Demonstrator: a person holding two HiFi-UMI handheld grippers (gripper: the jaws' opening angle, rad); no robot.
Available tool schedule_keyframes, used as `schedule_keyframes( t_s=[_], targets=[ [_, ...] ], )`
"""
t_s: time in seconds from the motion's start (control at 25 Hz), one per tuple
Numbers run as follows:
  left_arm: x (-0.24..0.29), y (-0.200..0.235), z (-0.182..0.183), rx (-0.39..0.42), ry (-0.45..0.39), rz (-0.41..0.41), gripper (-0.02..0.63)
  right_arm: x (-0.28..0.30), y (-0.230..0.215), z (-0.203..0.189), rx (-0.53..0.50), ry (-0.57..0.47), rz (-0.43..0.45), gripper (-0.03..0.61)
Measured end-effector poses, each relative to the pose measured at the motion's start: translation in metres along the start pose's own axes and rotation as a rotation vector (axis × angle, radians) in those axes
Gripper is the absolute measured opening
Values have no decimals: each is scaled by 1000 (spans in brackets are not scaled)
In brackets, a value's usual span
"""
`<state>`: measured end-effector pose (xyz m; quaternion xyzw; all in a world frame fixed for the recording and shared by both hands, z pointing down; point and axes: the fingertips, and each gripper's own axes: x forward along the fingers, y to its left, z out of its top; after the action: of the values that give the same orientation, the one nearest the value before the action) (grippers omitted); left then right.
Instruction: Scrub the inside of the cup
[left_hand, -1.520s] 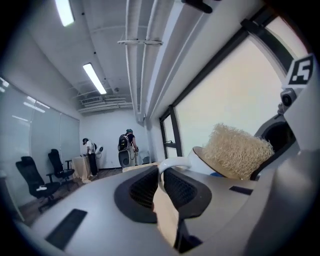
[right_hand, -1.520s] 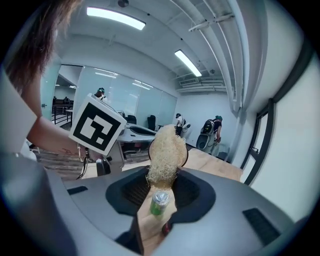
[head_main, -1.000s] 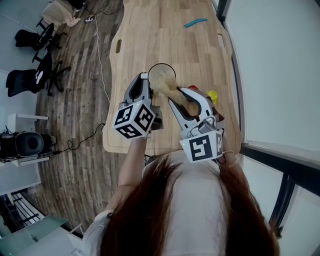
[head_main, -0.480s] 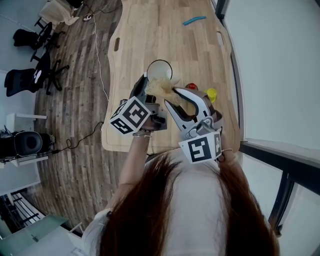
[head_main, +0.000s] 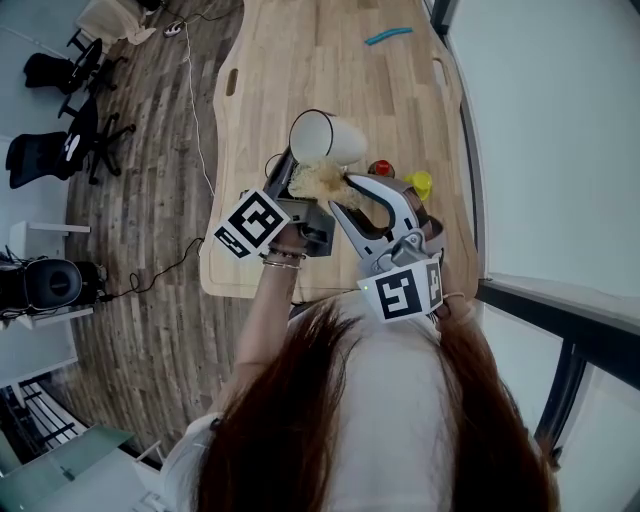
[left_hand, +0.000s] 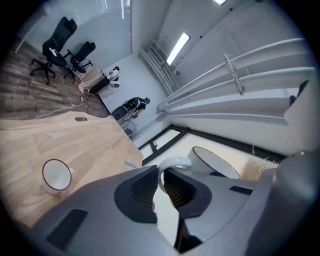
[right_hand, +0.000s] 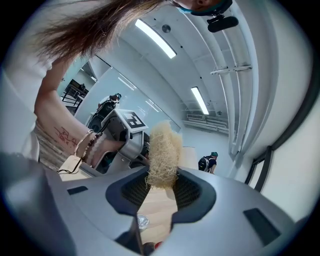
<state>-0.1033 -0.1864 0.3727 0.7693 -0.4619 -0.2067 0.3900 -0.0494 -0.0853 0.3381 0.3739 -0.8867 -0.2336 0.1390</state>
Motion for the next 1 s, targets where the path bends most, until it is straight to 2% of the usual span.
schedule_keyframes(
  t_s=[0.2,0.68,1.0],
  targets=[
    [2,-3,-5,-28,6,-34,44,-4,-7,-3,22,-6,-8,132],
    [-1,-7,0,-24,9,-94,43,-9,-27,-2,165,-47,-11,132],
    [-3,-11,-1,2,36,-131,43,-13,-30,-6,240,-33,48,132]
  ],
)
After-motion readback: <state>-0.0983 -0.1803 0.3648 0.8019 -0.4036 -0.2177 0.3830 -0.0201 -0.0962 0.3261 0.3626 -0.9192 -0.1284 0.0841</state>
